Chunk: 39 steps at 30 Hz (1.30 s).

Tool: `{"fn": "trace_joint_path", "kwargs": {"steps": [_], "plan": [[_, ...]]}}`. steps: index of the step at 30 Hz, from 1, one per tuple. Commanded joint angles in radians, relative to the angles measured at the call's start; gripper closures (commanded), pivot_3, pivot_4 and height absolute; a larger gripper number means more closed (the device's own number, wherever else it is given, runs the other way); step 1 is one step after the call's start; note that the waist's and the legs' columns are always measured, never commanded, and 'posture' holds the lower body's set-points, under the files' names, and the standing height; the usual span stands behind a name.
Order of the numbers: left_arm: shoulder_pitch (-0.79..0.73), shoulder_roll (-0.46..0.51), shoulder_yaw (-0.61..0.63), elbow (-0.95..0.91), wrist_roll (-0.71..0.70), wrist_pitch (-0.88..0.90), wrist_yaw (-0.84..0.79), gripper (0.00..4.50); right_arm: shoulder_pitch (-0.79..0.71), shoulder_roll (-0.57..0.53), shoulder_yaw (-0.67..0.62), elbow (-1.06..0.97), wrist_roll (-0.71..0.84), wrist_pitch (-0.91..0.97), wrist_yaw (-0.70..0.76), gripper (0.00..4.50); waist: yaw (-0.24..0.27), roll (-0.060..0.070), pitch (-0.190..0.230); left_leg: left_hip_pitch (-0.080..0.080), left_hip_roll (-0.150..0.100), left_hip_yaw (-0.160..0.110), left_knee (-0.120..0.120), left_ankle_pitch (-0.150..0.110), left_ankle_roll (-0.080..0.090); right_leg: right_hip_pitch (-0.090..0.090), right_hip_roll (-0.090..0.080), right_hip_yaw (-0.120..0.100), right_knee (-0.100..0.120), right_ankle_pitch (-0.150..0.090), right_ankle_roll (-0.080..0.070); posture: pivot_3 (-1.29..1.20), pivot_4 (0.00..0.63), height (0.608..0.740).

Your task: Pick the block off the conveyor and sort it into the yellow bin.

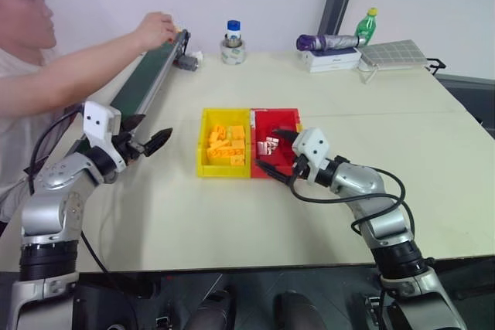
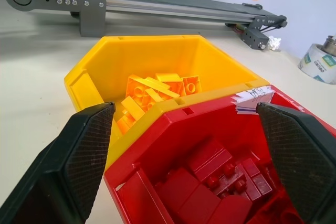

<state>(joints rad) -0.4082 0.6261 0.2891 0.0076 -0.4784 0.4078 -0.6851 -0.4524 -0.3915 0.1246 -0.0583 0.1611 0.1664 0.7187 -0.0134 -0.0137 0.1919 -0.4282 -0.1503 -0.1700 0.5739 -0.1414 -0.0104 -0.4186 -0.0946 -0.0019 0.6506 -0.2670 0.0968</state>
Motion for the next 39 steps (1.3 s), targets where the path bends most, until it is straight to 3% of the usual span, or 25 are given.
{"fn": "trace_joint_path", "kwargs": {"steps": [1,21,34,39], "plan": [[-0.026,0.004,0.017,-0.001,-0.007,-0.029,-0.009,0.05,-0.013,-0.001,-0.006,-0.027,0.003,-0.02,0.002,0.0,0.0,0.0,0.0,0.0,0.0,0.0,0.0,0.0,0.0,0.0,0.0,0.0,0.0,0.0,0.0,0.0,0.15,0.74],[0.027,-0.009,0.07,-0.035,-0.028,-0.076,0.009,0.05,-0.015,0.001,-0.002,-0.023,0.003,-0.02,0.008,0.0,-0.001,0.0,0.0,0.0,0.0,0.0,0.0,0.0,0.0,0.0,0.0,0.0,0.0,0.001,0.001,0.0,0.15,0.74],[0.271,-0.085,0.298,-0.128,0.092,-0.217,0.349,0.05,-0.026,0.007,0.001,-0.002,0.011,-0.031,0.025,0.0,0.0,0.0,0.0,0.0,0.001,0.001,0.0,0.0,0.0,0.0,0.0,0.001,0.0,0.0,-0.001,0.0,0.15,0.74],[0.323,-0.11,0.301,-0.149,0.092,-0.233,0.378,0.05,-0.034,0.014,0.006,0.008,0.01,-0.038,0.032,0.0,0.006,0.0,0.0,0.0,0.001,0.001,0.0,0.0,0.0,0.0,0.0,0.001,0.0,0.0,-0.001,0.0,0.15,0.74]]}}
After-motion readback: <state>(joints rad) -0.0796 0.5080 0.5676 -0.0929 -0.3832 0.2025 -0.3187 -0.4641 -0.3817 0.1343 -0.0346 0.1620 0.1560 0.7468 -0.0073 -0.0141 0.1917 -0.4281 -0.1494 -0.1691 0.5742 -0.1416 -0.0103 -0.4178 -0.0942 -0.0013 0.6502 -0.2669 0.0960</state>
